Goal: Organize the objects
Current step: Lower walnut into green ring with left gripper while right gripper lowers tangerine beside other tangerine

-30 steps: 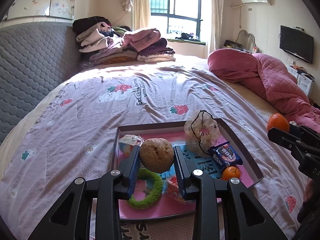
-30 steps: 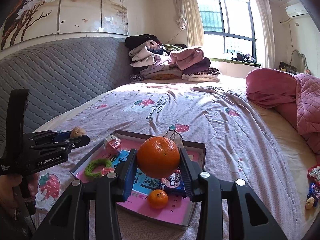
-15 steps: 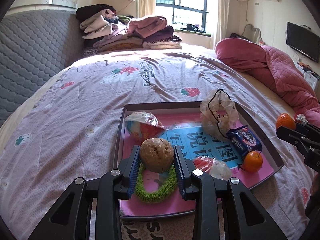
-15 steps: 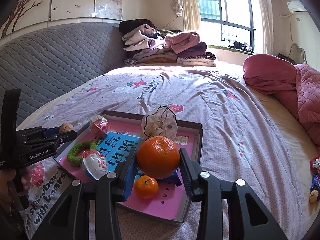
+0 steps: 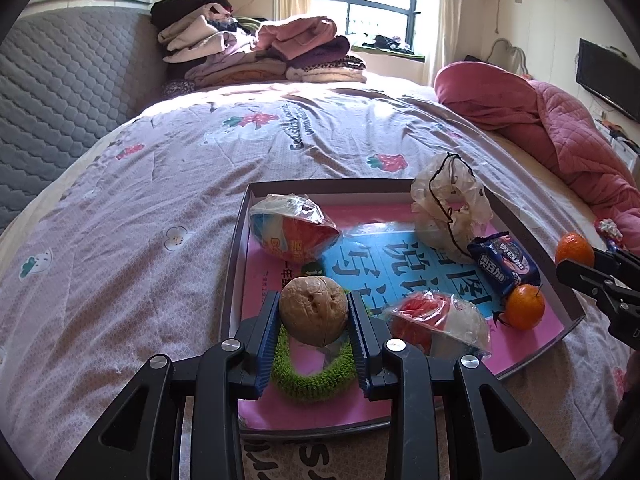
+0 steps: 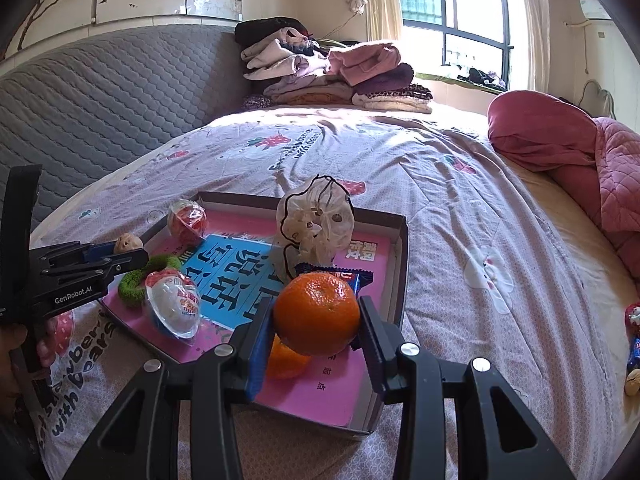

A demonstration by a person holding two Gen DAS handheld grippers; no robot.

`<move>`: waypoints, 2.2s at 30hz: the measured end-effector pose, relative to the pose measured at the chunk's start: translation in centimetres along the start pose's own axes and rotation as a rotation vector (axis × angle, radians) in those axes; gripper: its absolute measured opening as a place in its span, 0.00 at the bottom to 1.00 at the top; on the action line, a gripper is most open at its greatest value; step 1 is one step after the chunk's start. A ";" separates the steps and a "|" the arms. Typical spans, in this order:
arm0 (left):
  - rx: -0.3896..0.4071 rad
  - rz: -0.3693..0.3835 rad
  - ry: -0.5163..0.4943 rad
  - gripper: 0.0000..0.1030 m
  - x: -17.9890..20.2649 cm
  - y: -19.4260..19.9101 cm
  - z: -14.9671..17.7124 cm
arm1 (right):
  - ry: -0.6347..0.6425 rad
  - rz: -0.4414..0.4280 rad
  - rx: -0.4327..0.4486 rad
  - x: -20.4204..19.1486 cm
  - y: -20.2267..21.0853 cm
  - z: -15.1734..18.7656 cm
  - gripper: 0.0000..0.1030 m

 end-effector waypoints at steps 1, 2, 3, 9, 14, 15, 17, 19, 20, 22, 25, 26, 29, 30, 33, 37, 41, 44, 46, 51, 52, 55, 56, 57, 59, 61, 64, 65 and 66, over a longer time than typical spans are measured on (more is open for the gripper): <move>0.000 0.001 0.000 0.32 0.0 0.0 0.0 | 0.001 0.000 -0.001 0.0 0.0 0.1 0.40; 0.000 0.002 0.001 0.32 0.0 0.0 0.0 | 0.001 -0.002 -0.001 -0.1 0.0 0.1 0.40; 0.000 0.001 0.001 0.32 0.0 0.0 0.0 | 0.001 -0.001 -0.002 -0.1 0.0 0.2 0.40; -0.013 -0.001 0.000 0.32 -0.2 -0.2 0.3 | -0.003 0.006 -0.018 0.2 -0.2 0.6 0.40; -0.021 0.007 0.013 0.32 -0.4 -0.3 0.5 | -0.003 0.013 -0.038 0.4 -0.4 1.0 0.40; -0.022 0.008 0.018 0.32 -0.5 -0.4 0.5 | -0.002 0.016 -0.040 0.4 -0.5 1.1 0.40; -0.020 0.004 0.014 0.32 -0.5 -0.3 0.5 | -0.001 0.017 -0.041 0.5 -0.4 1.1 0.40; -0.018 0.003 0.012 0.32 -0.4 -0.3 0.5 | 0.001 0.022 -0.046 0.5 -0.4 1.2 0.40; -0.020 0.003 0.010 0.32 -0.3 -0.3 0.6 | 0.004 0.023 -0.051 0.5 -0.5 1.3 0.40; -0.019 0.003 0.001 0.32 -0.2 -0.4 0.7 | 0.005 0.028 -0.058 0.5 -0.6 1.4 0.40; -0.027 0.006 -0.008 0.32 0.1 -0.5 0.9 | 0.009 0.037 -0.070 0.6 -0.8 1.7 0.40; -0.028 0.007 -0.010 0.32 0.1 -0.6 0.9 | 0.016 0.042 -0.077 0.7 -0.9 1.8 0.40; -0.038 0.006 -0.015 0.32 0.2 -0.8 1.1 | 0.034 0.060 -0.093 0.7 -1.2 2.1 0.40; -0.042 0.005 -0.016 0.32 0.2 -0.9 1.1 | 0.035 0.060 -0.098 0.7 -1.4 2.2 0.40; -0.051 0.006 -0.021 0.32 0.3 -1.1 1.4 | 0.043 0.063 -0.108 0.6 -1.7 2.5 0.40; -0.051 0.009 -0.028 0.32 0.6 -1.1 1.5 | 0.053 0.072 -0.106 0.5 -1.8 2.5 0.40; -0.055 0.012 -0.033 0.32 0.8 -1.2 1.6 | 0.051 0.075 -0.102 0.5 -1.9 2.4 0.40; -0.057 0.013 -0.038 0.32 0.9 -1.2 1.7 | 0.052 0.077 -0.094 0.4 -1.9 2.2 0.40; -0.059 0.014 -0.040 0.33 0.9 -1.3 1.7 | 0.050 0.072 -0.092 0.5 -1.9 2.3 0.40; -0.062 0.014 -0.043 0.33 0.9 -1.3 1.8 | 0.033 0.066 -0.095 0.8 -2.1 2.4 0.40; -0.062 0.013 -0.044 0.33 0.9 -1.3 1.8 | 0.036 0.068 -0.097 0.7 -2.1 2.4 0.40; -0.064 0.015 -0.041 0.33 0.9 -1.3 1.9 | 0.042 0.067 -0.101 0.7 -2.0 2.4 0.40; -0.064 0.015 -0.041 0.33 0.9 -1.3 1.9 | 0.045 0.067 -0.103 0.7 -2.1 2.4 0.40; -0.063 0.014 -0.041 0.33 0.9 -1.3 1.9 | 0.052 0.067 -0.107 0.6 -2.1 2.4 0.40; -0.063 0.015 -0.040 0.33 0.9 -1.3 1.9 | 0.059 0.069 -0.109 0.6 -2.0 2.5 0.40; -0.063 0.014 -0.041 0.33 0.9 -1.3 1.9 | 0.061 0.070 -0.111 0.6 -2.0 2.5 0.40; -0.063 0.014 -0.040 0.33 0.9 -1.3 1.9 | 0.062 0.069 -0.112 0.6 -2.0 2.4 0.40; -0.064 0.015 -0.039 0.33 0.9 -1.3 2.0 | 0.058 0.069 -0.110 0.6 -2.0 2.4 0.40; -0.061 0.014 -0.036 0.33 0.8 -1.2 1.9 | 0.050 0.071 -0.105 0.6 -2.0 2.4 0.40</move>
Point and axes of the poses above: each gripper's, at about its wrist camera, not at the fingertips, and y roughly against the way its jaws point, x to its right, z to its underside, the point moved 6 cm from there along -y, roughly the way its jaws point, and after that the axes turned 12 degrees about y, right-handed, at the moved point
